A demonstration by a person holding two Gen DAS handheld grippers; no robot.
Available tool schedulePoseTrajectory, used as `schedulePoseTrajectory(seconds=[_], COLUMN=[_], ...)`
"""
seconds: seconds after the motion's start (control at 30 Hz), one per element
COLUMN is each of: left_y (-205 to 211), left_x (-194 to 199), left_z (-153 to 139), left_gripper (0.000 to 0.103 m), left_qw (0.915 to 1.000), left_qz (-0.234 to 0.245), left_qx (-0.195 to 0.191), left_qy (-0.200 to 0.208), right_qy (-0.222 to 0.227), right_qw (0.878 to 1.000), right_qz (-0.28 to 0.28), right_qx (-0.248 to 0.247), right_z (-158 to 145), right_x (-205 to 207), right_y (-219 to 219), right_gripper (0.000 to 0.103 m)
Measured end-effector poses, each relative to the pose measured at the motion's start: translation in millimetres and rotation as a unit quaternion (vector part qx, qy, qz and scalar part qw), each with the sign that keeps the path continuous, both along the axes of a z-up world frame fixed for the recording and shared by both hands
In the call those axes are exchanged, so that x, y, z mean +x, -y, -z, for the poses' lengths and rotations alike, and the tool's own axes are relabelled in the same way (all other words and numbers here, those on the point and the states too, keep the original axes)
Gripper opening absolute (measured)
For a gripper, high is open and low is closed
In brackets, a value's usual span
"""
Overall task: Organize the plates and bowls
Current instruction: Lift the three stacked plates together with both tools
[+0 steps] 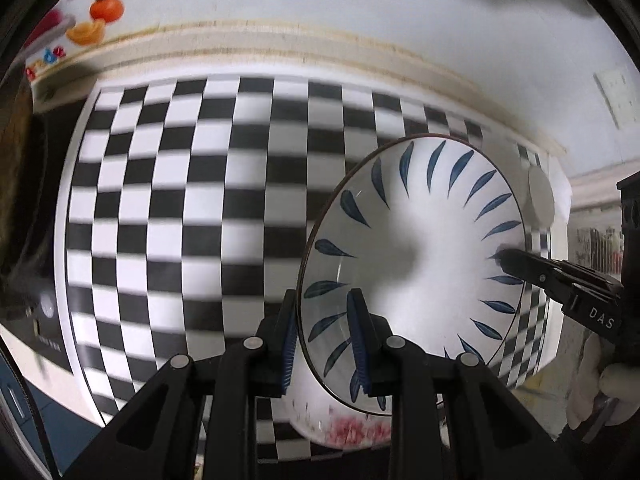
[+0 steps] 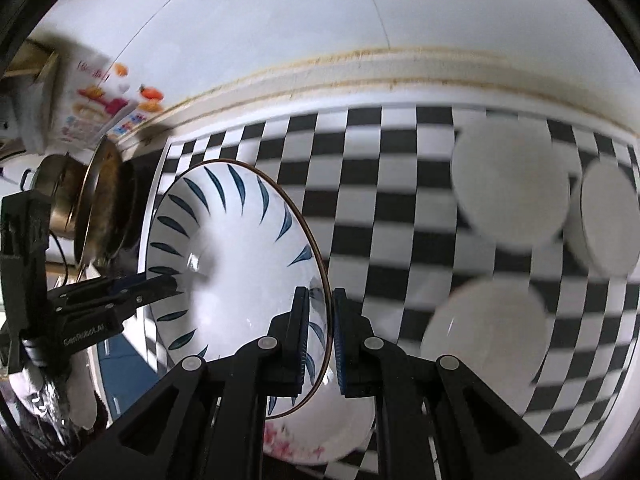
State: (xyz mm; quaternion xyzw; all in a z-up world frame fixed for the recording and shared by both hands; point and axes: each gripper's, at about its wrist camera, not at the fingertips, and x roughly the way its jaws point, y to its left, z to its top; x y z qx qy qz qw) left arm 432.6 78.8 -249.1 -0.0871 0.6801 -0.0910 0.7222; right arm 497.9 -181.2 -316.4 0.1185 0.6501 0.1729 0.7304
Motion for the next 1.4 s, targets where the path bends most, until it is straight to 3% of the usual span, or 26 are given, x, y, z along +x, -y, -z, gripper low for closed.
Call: schedulePoseTrajectory(seconds=[0.23,0.47,0.8,1.4], left_y=[4.2,14.6,25.5,35.4], left_x=[-44.0,-57.7,-59.0,-61.9], left_z=[29.7,50.2,70.3,85.6], left_gripper=[0.022,0.022,0.022,0.022], left_qw=[0.9991,0.9979,0.9965,0.9955], left_qz=[0.022,0.034,0.049,0.052], left_qx=[0.012,0.021,0.03,0.041], left_qy=[-0.034,-0.052,-0.061,-0.068], right_qy=[-0.036,-0.065,-0.087,-0.096], right_qw=[0.999,0.998,0.996,0.995], right_qz=[-0.001,0.023,0.031,0.021], right_qx=[0.006,0.017,0.007,-0.013], right_z=[31.9,68.3,94.0,102.3], right_x=[-71.4,-104.9,-113.8,-111.7], right_y=[-0.3,6.4,13.4,5.5], right_gripper=[0.013,0.013,0.013,0.013])
